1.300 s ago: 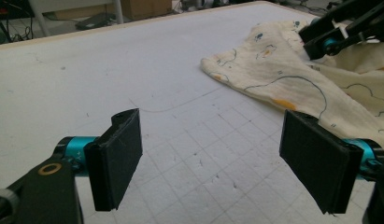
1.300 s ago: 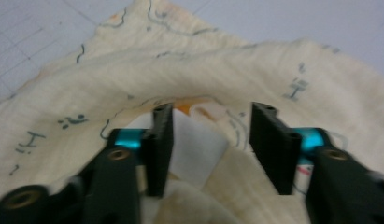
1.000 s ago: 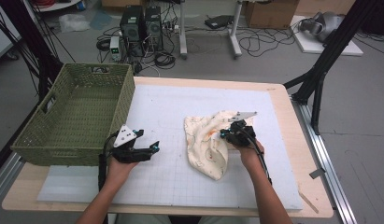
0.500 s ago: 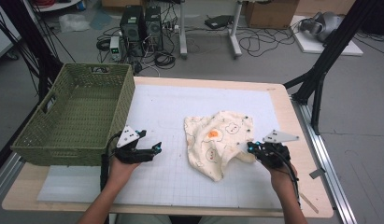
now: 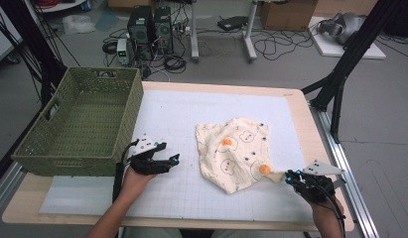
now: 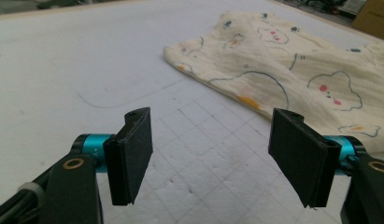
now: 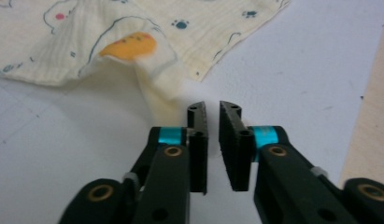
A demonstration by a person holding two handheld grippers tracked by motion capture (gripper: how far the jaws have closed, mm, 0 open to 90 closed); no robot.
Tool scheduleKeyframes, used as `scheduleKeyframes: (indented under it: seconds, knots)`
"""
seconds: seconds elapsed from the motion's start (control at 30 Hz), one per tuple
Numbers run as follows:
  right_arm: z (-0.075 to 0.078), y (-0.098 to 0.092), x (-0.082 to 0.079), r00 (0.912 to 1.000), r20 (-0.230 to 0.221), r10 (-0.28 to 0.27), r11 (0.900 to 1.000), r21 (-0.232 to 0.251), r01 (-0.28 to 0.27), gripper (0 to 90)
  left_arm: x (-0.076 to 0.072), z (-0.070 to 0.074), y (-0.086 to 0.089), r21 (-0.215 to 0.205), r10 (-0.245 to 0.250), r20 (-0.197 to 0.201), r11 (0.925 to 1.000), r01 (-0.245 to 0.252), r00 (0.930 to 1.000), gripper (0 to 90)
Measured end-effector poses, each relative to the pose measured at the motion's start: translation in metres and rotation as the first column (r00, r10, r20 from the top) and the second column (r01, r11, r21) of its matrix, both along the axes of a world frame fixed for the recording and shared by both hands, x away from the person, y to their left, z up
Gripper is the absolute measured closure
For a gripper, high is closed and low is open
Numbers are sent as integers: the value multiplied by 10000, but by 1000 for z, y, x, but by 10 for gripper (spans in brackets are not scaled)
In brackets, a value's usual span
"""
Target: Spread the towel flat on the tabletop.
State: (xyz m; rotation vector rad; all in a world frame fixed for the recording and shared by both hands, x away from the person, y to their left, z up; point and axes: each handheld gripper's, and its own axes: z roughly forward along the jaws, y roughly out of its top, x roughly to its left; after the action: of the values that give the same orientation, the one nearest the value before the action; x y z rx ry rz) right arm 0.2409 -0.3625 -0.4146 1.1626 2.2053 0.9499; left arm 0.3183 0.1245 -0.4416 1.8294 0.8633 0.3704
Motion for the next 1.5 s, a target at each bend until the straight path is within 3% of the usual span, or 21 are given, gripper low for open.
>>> scheduleKeyframes:
  seconds: [0.1,0.27,0.43,0.57,0.63,0.7,0.77,0.8,0.83,0.9,0.93,0.97,1.07,1.2,1.3,1.5]
  knots:
    - [8,-1,2,9989,436,-189,9994,286,177,679,1,-3,-11,138,-123,-248,9998,126,9996,303]
    - [17,7,14,9959,858,-297,9978,616,244,592,6,-4,-33,284,-463,-531,9985,478,9975,307]
    - [18,21,33,9936,1098,-269,9991,366,230,537,13,0,-63,752,-948,-761,9921,1005,9926,305]
    - [15,29,40,9923,1220,-215,9996,224,189,521,18,-2,-85,1543,-1391,-1003,9760,1535,9852,318]
    - [12,31,41,9925,1209,-155,9998,175,134,522,19,-3,-94,1615,-1441,-1116,9736,1610,9832,338]
    - [11,31,40,9927,1191,-170,9998,160,152,521,19,-5,-103,1865,-1556,-1132,9668,1748,9813,348]
    - [10,29,40,9930,1167,-193,9997,196,171,521,17,-8,-111,2406,-1637,-1063,9528,1851,9808,380]
    - [10,29,40,9925,1210,-191,9997,184,170,520,15,-8,-114,2681,-1666,-800,9460,1822,9828,374]
    - [10,28,40,9929,1168,-223,9996,220,198,519,14,-7,-115,2633,-1758,-775,9458,1902,9814,400]
    - [11,27,39,9927,1180,-256,9994,257,227,519,12,-6,-114,2640,-2106,-733,9385,2226,9748,557]
    - [11,27,39,9929,1158,-270,9993,281,239,519,11,-5,-113,2871,-2314,-588,9277,2384,9711,710]
    - [10,28,39,9930,1152,-249,9994,272,219,518,10,-4,-112,3081,-2239,-451,9239,2267,9736,829]
    - [10,29,38,9932,1156,-131,9997,217,107,519,11,-2,-100,2967,-1996,-597,9320,2083,9781,848]
    - [9,31,38,9939,1097,-103,9998,204,81,520,11,3,-66,2405,-1532,-702,9564,1658,9857,848]
    - [9,34,39,9944,1057,-71,9997,257,44,519,8,5,-38,2011,-1252,-890,9694,1410,9881,846]
    - [3,47,46,9967,788,189,9997,131,-200,511,-3,4,-4,1623,-1001,-1006,9799,1156,9899,843]
